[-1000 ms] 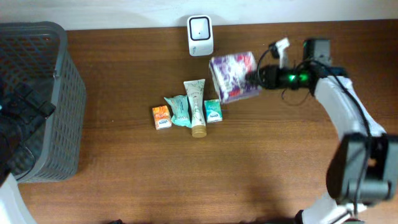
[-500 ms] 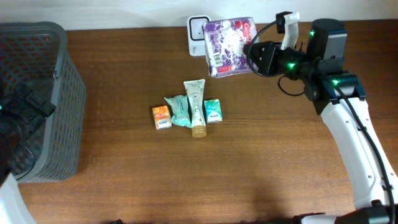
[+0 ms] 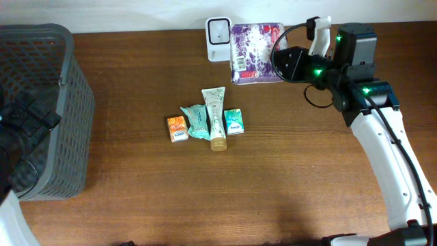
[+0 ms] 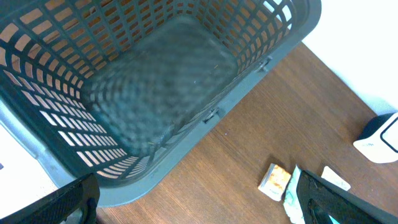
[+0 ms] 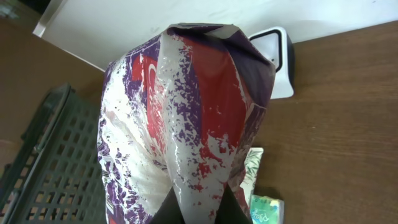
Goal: Scan the item barcode
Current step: 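Carry the tissue pack to the scanner with the right gripper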
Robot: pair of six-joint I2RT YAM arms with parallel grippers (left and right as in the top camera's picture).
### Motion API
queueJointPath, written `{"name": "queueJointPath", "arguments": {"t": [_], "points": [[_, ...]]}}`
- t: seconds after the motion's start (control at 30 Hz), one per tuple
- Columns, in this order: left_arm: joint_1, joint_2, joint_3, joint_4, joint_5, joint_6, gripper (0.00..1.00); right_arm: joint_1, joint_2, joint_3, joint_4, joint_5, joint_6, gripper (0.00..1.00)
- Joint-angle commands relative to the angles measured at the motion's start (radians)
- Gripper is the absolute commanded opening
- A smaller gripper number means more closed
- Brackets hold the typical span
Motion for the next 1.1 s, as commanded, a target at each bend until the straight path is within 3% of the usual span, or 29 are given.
{"name": "queueJointPath", "arguments": {"t": [0.0, 0.5, 0.63, 0.8, 1.07], "points": [[0.005, 0.0, 0.0, 0.0, -0.003, -0.008, 0.99, 0.011, -0.015, 0.011, 0.007, 0.009, 0.004, 0.04], [0.005, 0.0, 0.0, 0.0, -0.003, -0.008, 0.99, 0.011, 0.021, 0.011, -0.041, 0.044, -0.047, 0.04], [0.005, 0.0, 0.0, 0.0, -0.003, -0.008, 0.99, 0.011, 0.021, 0.011, -0.211, 0.347, -0.079, 0.04], [0.005, 0.0, 0.0, 0.0, -0.004, -0.008, 0.99, 0.011, 0.047, 0.009, -0.497, 0.949, -0.094, 0.04], [0.005, 0.0, 0.0, 0.0, -0.004, -0.008, 0.99, 0.016, 0.304, -0.031, -0.554, 1.073, -0.091, 0.06]]}}
